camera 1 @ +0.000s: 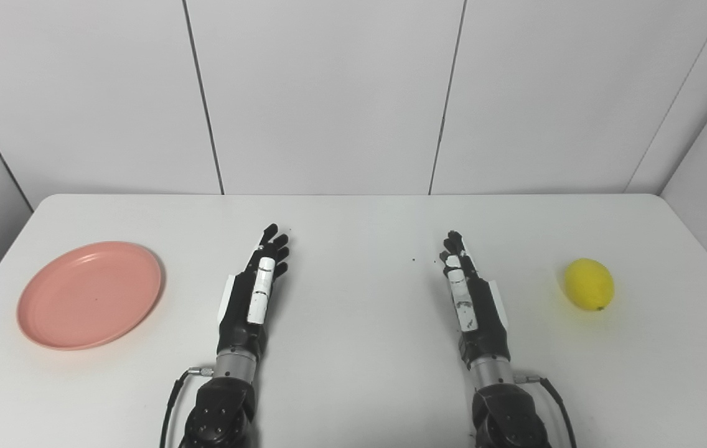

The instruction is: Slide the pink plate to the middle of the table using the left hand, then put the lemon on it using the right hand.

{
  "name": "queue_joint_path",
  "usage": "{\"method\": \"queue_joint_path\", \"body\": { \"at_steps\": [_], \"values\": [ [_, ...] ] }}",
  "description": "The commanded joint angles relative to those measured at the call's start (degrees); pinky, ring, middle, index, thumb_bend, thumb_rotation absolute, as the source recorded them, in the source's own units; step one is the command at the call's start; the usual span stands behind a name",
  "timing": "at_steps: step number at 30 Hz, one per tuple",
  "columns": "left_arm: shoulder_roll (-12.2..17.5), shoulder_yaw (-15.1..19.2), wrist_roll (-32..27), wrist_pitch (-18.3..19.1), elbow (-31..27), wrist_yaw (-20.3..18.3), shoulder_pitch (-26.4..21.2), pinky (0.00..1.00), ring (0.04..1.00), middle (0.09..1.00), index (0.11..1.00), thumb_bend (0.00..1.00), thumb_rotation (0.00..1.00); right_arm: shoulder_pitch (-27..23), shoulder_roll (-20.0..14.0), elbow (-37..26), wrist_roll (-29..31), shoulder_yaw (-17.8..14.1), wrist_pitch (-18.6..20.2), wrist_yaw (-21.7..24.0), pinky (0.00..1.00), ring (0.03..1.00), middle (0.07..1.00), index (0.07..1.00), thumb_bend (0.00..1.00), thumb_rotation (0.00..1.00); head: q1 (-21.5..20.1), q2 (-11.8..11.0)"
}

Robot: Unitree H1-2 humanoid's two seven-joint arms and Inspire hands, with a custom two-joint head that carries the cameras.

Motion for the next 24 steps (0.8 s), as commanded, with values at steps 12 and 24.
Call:
{"method": "queue_joint_path", "body": {
  "at_steps": [12,24],
  "values": [
    [0.18,-0.21,-1.18,0.01,-0.75,-1.69,-0.8,0.92,0.919,0.929,0.932,0.6,1.0,-1.08,-0.13,-0.38,-0.57,0.1,-3.42,-0.26,0.98,0.957,0.956,0.959,0.76,0.94,0.08,-0.07],
    [0.44,-0.42,-1.11,1.52,-1.55,-2.42,-0.76,0.92,0.925,0.937,0.943,0.58,1.0,-0.98,-0.06,-0.66,-0.15,0.07,-3.12,-0.1,0.98,0.95,0.951,0.953,0.75,0.93,0.03,0.01]
  ]
}}
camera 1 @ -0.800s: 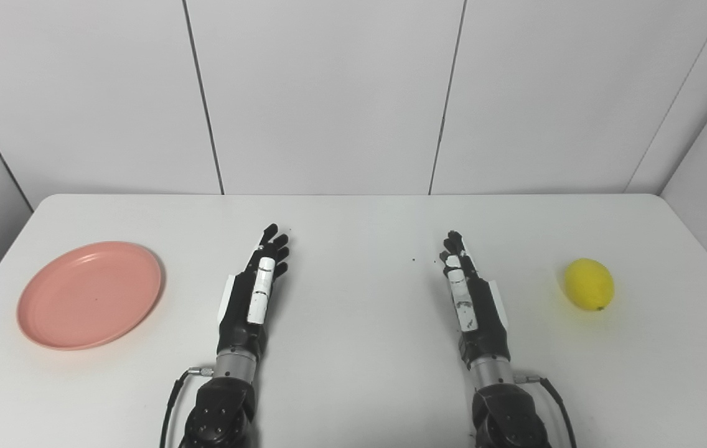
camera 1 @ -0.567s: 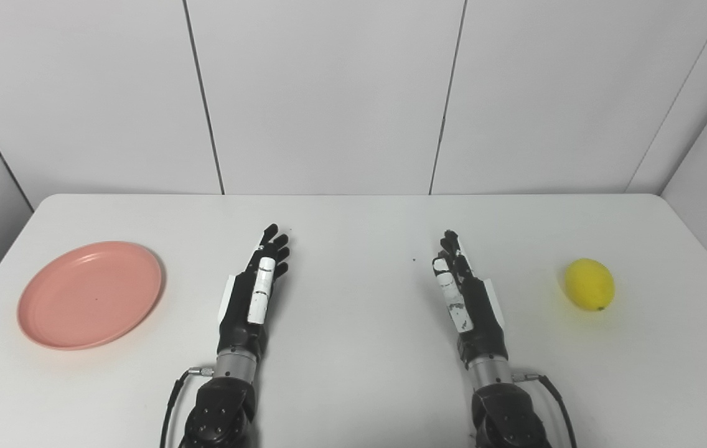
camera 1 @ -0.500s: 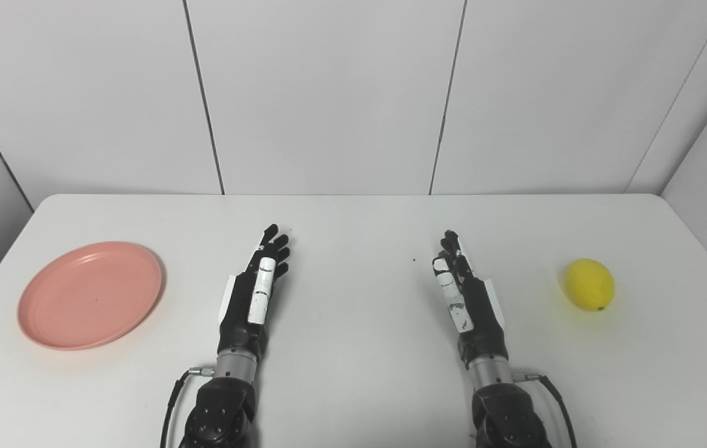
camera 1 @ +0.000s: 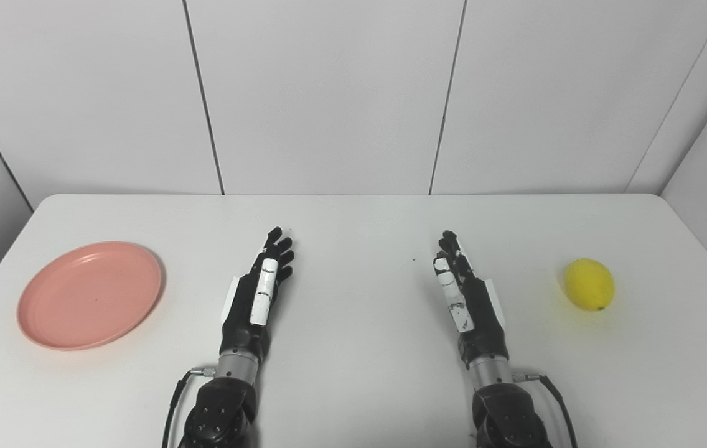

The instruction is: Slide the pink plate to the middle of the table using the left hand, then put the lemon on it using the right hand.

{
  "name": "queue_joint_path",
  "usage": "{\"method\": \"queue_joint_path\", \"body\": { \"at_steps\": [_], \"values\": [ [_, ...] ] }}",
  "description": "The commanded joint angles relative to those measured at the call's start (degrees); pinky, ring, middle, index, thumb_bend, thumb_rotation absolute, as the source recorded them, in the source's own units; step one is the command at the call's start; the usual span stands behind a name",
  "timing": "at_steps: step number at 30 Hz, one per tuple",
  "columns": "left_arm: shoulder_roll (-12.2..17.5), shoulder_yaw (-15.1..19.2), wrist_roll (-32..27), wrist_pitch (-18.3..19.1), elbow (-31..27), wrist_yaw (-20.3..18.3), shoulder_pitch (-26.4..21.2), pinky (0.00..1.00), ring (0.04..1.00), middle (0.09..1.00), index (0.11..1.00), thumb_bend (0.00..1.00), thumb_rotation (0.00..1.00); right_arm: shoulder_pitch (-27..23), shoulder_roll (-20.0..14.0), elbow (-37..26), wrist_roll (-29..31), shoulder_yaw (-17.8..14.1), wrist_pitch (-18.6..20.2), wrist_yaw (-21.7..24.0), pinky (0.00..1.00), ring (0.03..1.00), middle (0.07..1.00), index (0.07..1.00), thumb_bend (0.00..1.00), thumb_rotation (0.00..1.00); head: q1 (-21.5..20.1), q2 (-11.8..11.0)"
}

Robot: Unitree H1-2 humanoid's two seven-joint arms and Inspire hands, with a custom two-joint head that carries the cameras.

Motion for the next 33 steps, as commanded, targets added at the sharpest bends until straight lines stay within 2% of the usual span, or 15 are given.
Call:
{"method": "queue_joint_path", "body": {
  "at_steps": [1,16,19,22,24,26,27,28,30,33],
  "values": [
    [0.31,-0.3,0.11,-0.36,-1.24,-0.37,-0.8,0.92,0.925,0.937,0.944,0.57,1.0,-0.97,0.17,-0.62,0.28,-0.26,-3.14,-0.16,0.98,0.949,0.95,0.951,0.75,0.93,0.03,-0.07],
    [0.13,-0.18,0.14,-0.47,-1.28,-0.13,-0.74,0.92,0.923,0.934,0.94,0.58,1.0,-0.81,0.03,-0.72,0.67,-0.14,-3.35,0.08,0.98,0.952,0.948,0.949,0.74,0.92,0.09,-0.04],
    [0.31,-0.17,0.04,-0.32,-1.47,-0.32,-0.8,0.92,0.926,0.937,0.942,0.57,1.0,-0.97,0.21,-0.74,0.46,-0.13,-3.39,-0.22,0.98,0.947,0.943,0.945,0.74,0.92,-1.44,-0.11],
    [0.42,-0.17,0.71,-0.66,-1.29,0.21,-0.81,0.91,0.917,0.927,0.932,0.56,1.0,-1.06,0.21,-0.55,0.08,0.06,-3.57,-0.33,0.98,0.945,0.941,0.944,0.76,0.92,-0.52,-0.38],
    [0.12,-0.18,0.97,-1.04,-1.06,0.66,-0.65,0.9,0.912,0.921,0.925,0.56,1.0,-0.97,0.01,-0.42,-0.09,-0.04,-3.54,-0.44,0.98,0.946,0.942,0.945,0.77,0.93,2.75,-1.37],
    [-0.47,-0.48,1.04,-1.64,-0.34,0.82,-0.43,0.89,0.902,0.916,0.922,0.56,1.0,-0.5,-0.18,-0.68,1.27,-0.69,-4.02,-0.02,0.97,0.945,0.942,0.946,0.74,0.91,7.73,-2.79],
    [-0.66,-0.67,1.04,-1.89,-0.01,0.82,-0.39,0.89,0.905,0.921,0.929,0.56,1.0,-0.33,-0.3,-0.75,1.79,-0.94,-4.24,0.16,0.96,0.942,0.94,0.944,0.73,0.89,8.38,-2.98],
    [-0.92,-0.97,0.79,-2.16,0.51,0.48,-0.41,0.89,0.906,0.922,0.932,0.56,1.0,-0.11,-0.62,-0.67,1.9,-1.26,-4.31,0.11,0.96,0.941,0.939,0.943,0.72,0.89,11.39,-3.9],
    [-1.0,-2.37,1.48,-1.97,1.22,-0.31,-0.52,0.94,0.942,0.958,0.973,0.56,1.0,0.42,-1.08,-0.39,2.89,-2.35,-4.76,-0.05,0.94,0.921,0.921,0.923,0.72,0.88,15.01,-5.3],
    [-1.31,-3.71,1.92,-2.78,2.78,-0.68,-0.91,0.98,0.974,0.984,0.996,0.58,1.0,0.92,-1.82,0.27,5.27,-3.67,-5.82,1.0,0.96,0.924,0.913,0.911,0.71,0.84,16.88,-6.16]
  ]
}}
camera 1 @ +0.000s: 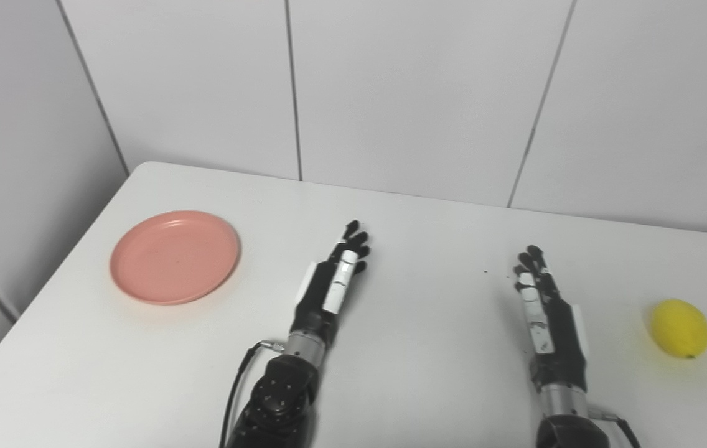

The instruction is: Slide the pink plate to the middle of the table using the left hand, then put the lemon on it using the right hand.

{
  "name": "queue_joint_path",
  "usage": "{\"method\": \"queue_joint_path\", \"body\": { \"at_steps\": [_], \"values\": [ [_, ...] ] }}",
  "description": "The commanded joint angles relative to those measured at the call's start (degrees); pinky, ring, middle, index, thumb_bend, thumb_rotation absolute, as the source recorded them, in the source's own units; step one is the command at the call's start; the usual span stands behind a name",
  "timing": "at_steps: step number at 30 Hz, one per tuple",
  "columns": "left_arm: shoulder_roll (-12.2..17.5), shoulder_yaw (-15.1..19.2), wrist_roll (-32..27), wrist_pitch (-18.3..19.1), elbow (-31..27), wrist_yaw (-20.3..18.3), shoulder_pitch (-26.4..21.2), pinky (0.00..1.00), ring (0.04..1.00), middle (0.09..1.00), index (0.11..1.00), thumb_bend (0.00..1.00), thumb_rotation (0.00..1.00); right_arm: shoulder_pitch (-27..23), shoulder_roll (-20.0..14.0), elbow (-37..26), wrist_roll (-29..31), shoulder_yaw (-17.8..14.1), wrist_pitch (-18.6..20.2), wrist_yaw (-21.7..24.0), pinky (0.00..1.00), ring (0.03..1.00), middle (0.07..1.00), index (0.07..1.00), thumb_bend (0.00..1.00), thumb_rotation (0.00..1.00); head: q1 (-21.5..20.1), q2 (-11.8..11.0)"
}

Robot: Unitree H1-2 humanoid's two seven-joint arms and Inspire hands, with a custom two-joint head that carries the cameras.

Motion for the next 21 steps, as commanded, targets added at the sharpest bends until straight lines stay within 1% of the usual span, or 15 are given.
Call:
{"method": "queue_joint_path", "body": {
  "at_steps": [1,2,3,5,11,15,16,18,21],
  "values": [
    [-1.28,-0.95,0.6,-2.94,2.26,-0.24,-0.69,0.98,0.978,0.987,0.998,0.58,1.0,0.65,-1.57,0.76,2.44,-1.23,-4.11,1.67,0.96,0.926,0.913,0.911,0.7,0.83,1.39,-0.76],
    [-1.49,-1.08,0.7,-3.44,2.78,-0.01,-0.83,0.99,0.983,0.987,0.996,0.58,1.0,0.68,-1.89,1.1,3.38,-1.42,-4.52,2.39,0.96,0.922,0.915,0.917,0.7,0.82,1.39,-0.76],
    [-1.8,-1.17,0.85,-3.89,3.36,0.32,-0.97,1.0,0.985,0.986,0.995,0.58,1.0,0.59,-2.37,1.64,4.07,-1.52,-4.9,3.17,0.95,0.921,0.916,0.92,0.7,0.82,2.38,-1.29],
    [-2.22,-1.29,1.39,-4.65,4.35,1.01,-1.19,1.0,0.985,0.985,0.992,0.58,1.0,0.44,-3.2,2.52,4.79,-1.51,-5.59,4.21,0.96,0.924,0.921,0.929,0.69,0.84,3.21,-1.85],
    [-2.88,-1.15,2.78,-7.81,7.05,2.17,-1.7,0.99,0.973,0.973,0.98,0.55,1.0,0.16,-4.74,4.5,4.66,-1.16,-7.63,5.29,0.97,0.936,0.941,0.955,0.67,0.88,3.68,-2.88],
    [-2.88,-1.08,2.95,-8.99,8.24,2.32,-1.83,0.99,0.972,0.972,0.979,0.56,1.0,-0.03,-4.93,5.42,4.69,-1.12,-8.53,5.29,0.96,0.932,0.94,0.957,0.67,0.88,3.85,-3.63],
    [-2.89,-1.04,2.98,-9.26,8.55,2.4,-1.83,0.99,0.97,0.971,0.979,0.55,1.0,-0.06,-4.91,5.69,4.77,-1.15,-8.76,5.3,0.96,0.931,0.939,0.957,0.67,0.88,3.95,-4.46],
    [-2.92,-0.97,2.9,-9.53,8.94,2.42,-1.83,0.99,0.969,0.969,0.977,0.55,1.0,-0.11,-4.85,6.09,4.96,-1.2,-9.06,5.38,0.96,0.932,0.939,0.956,0.68,0.87,4.13,-4.64],
    [-2.89,-0.84,2.66,-10.5,9.82,2.5,-1.95,0.99,0.969,0.97,0.98,0.54,1.0,-0.32,-4.73,6.94,5.28,-1.36,-9.67,5.6,0.96,0.934,0.94,0.956,0.69,0.86,4.41,-5.67]
  ]
}}
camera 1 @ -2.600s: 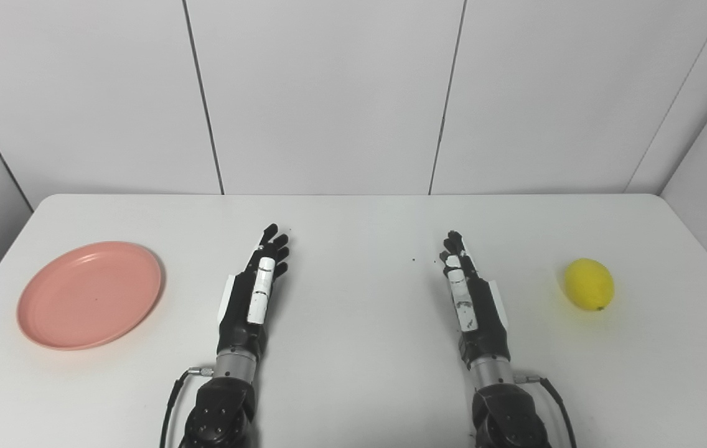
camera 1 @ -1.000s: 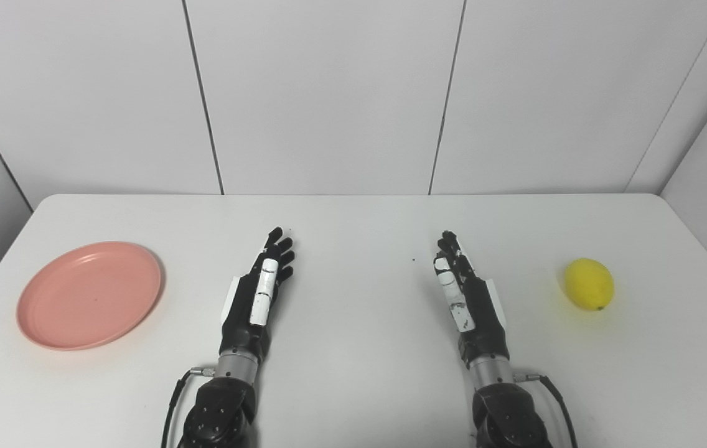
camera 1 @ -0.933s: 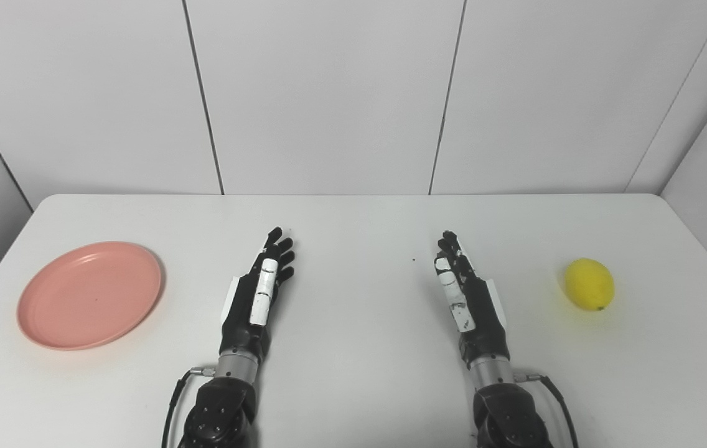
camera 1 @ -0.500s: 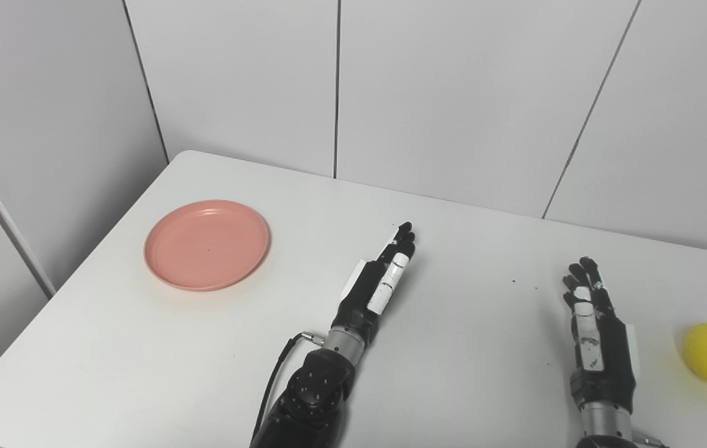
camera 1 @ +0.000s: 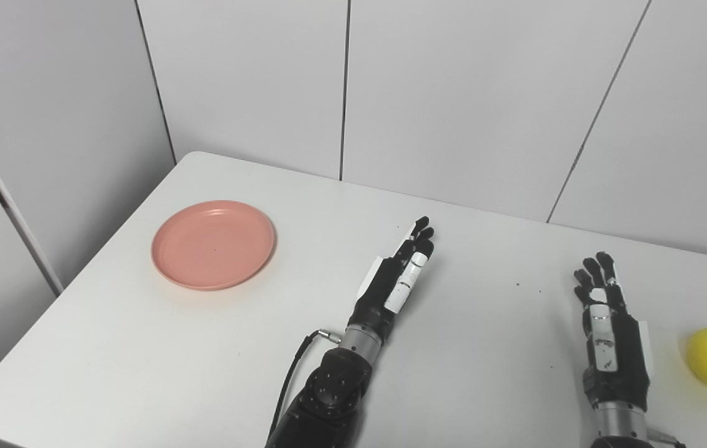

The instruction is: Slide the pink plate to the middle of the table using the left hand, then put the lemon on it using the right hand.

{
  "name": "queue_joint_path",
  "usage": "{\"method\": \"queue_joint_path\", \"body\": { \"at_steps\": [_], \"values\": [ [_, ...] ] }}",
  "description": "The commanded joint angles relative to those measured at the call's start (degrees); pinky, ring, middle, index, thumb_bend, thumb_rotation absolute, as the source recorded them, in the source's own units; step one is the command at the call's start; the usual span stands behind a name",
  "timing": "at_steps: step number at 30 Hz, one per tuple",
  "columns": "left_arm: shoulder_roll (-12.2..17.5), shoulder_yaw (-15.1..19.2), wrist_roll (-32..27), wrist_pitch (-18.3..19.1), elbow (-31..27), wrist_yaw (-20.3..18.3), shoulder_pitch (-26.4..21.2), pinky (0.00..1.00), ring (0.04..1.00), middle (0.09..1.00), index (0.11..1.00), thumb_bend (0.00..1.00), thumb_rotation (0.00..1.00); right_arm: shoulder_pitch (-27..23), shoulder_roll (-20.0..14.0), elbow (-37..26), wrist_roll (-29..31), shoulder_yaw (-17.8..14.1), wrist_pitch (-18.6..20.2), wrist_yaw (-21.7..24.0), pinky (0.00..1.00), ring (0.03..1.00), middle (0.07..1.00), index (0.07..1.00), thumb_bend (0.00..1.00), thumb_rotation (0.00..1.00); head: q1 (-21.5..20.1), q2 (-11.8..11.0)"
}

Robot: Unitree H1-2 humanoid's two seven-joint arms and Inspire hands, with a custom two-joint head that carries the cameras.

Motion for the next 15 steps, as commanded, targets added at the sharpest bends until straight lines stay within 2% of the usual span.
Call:
{"method": "queue_joint_path", "body": {
  "at_steps": [1,6,9,11,14,15],
  "values": [
    [-0.31,0.08,0.22,-2.7,2.9,0.61,1.07,0.98,0.968,0.969,0.98,0.54,1.0,1.17,-0.41,2.87,0.37,-0.44,-3.2,0.69,0.96,0.934,0.939,0.955,0.69,0.85,0.14,-0.54],
    [-0.15,0.63,0.03,-4.76,3.65,1.15,0.64,0.97,0.968,0.968,0.98,0.54,1.0,1.03,0.02,3.75,0.67,-0.61,-3.8,0.51,0.96,0.932,0.937,0.953,0.68,0.85,0.56,-1.79],
    [0.0,1.75,-1.42,-4.19,2.81,0.86,0.3,0.95,0.959,0.964,0.977,0.56,1.0,1.0,0.13,4.25,0.42,-0.5,-4.28,0.41,0.96,0.93,0.935,0.951,0.67,0.86,0.87,-2.26],
    [-0.16,2.96,-1.81,-3.83,1.82,1.97,0.02,0.94,0.952,0.958,0.97,0.57,1.0,0.92,0.2,4.55,0.34,-0.45,-4.59,0.38,0.96,0.932,0.935,0.952,0.68,0.86,0.99,-2.51],
    [0.16,3.82,0.64,-3.33,0.51,4.7,-0.26,0.9,0.911,0.923,0.932,0.6,1.0,0.85,0.35,4.97,0.29,-0.45,-5.07,0.25,0.97,0.934,0.936,0.954,0.67,0.86,1.15,-2.89],
    [0.53,3.95,0.47,-3.53,0.12,4.54,-0.46,0.9,0.907,0.92,0.933,0.61,1.0,0.88,0.41,4.98,0.37,-0.49,-5.17,0.24,0.97,0.935,0.936,0.953,0.67,0.86,1.24,-3.0]
  ]
}}
